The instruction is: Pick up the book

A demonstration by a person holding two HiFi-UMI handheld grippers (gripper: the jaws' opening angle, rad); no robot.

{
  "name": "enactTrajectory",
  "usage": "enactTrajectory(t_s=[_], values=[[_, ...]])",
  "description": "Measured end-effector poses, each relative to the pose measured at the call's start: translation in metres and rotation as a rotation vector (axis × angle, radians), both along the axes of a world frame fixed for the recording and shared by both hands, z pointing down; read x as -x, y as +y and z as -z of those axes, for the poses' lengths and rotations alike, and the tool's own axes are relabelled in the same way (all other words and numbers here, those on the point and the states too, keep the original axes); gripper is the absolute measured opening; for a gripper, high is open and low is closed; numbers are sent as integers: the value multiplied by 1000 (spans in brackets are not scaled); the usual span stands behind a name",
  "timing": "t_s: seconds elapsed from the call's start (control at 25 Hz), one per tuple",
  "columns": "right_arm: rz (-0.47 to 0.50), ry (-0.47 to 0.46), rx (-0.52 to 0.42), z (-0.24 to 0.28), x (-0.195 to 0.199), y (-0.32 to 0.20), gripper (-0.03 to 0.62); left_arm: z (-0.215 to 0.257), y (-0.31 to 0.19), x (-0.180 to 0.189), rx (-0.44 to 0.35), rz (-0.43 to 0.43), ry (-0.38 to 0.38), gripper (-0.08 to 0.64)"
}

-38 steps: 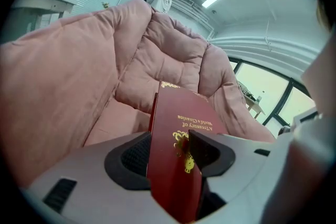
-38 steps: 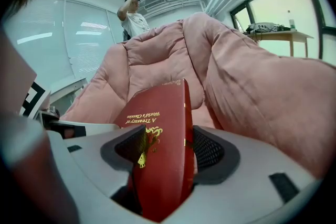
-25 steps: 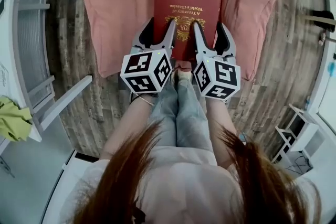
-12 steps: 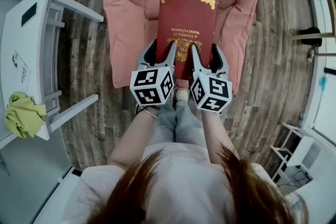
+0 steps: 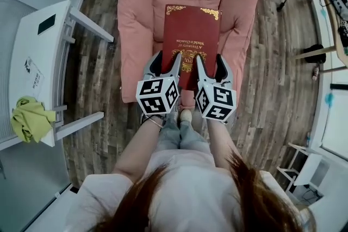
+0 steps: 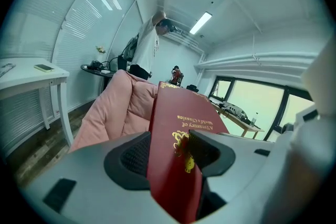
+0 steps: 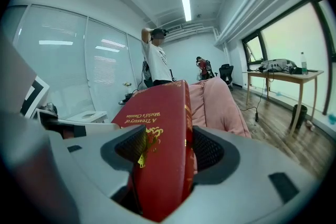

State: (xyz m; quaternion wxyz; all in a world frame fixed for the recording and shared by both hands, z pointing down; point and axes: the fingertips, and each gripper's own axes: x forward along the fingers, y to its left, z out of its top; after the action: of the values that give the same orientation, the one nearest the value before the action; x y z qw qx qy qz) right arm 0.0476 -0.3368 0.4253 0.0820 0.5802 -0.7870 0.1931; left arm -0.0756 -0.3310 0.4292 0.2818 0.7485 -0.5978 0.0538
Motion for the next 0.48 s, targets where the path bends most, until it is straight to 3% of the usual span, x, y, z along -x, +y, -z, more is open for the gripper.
enactTrajectory(t_s=[0.48], values=[[0,7,-109,72,2,-8,278,70,-9,2,-111,1,11,216]])
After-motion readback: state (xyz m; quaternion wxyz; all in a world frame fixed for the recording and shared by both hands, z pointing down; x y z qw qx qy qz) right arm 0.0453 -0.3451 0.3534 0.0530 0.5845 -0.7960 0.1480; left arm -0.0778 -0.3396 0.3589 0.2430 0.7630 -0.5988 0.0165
